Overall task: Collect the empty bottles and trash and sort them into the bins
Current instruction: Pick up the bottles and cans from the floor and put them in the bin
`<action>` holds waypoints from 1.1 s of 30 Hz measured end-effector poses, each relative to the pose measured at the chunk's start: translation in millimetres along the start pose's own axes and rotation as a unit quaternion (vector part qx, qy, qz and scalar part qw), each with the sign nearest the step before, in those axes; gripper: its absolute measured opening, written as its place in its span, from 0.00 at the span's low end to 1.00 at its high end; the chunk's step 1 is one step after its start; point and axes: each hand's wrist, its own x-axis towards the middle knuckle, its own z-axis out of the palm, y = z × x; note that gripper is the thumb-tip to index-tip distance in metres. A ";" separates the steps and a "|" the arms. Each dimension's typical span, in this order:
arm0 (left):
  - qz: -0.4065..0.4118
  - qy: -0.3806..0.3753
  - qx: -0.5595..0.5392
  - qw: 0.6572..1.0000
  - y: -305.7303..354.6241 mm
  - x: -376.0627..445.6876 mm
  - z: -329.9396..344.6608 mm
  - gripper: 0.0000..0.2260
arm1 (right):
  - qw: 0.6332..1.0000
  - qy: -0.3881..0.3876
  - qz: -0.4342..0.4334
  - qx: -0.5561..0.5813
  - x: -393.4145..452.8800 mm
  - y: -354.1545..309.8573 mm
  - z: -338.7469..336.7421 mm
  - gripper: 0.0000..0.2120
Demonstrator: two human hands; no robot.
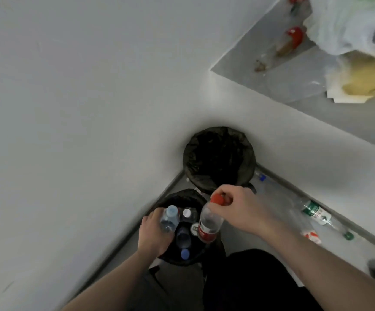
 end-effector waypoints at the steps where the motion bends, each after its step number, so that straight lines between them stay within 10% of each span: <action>1: 0.011 -0.001 0.002 1.000 -7.7 -0.4 9.3 0.20 | 1.000 0.000 0.001 -0.011 -2.2 0.7 8.3 0.08; 20: -0.090 -0.075 -0.072 0.991 -71.1 18.7 68.7 0.20 | 0.994 0.052 0.017 -0.093 -11.7 24.6 54.7 0.12; 33: -0.123 -0.109 -0.082 0.983 -67.3 24.1 64.5 0.40 | 0.994 0.054 -0.018 -0.092 -7.9 22.2 57.5 0.08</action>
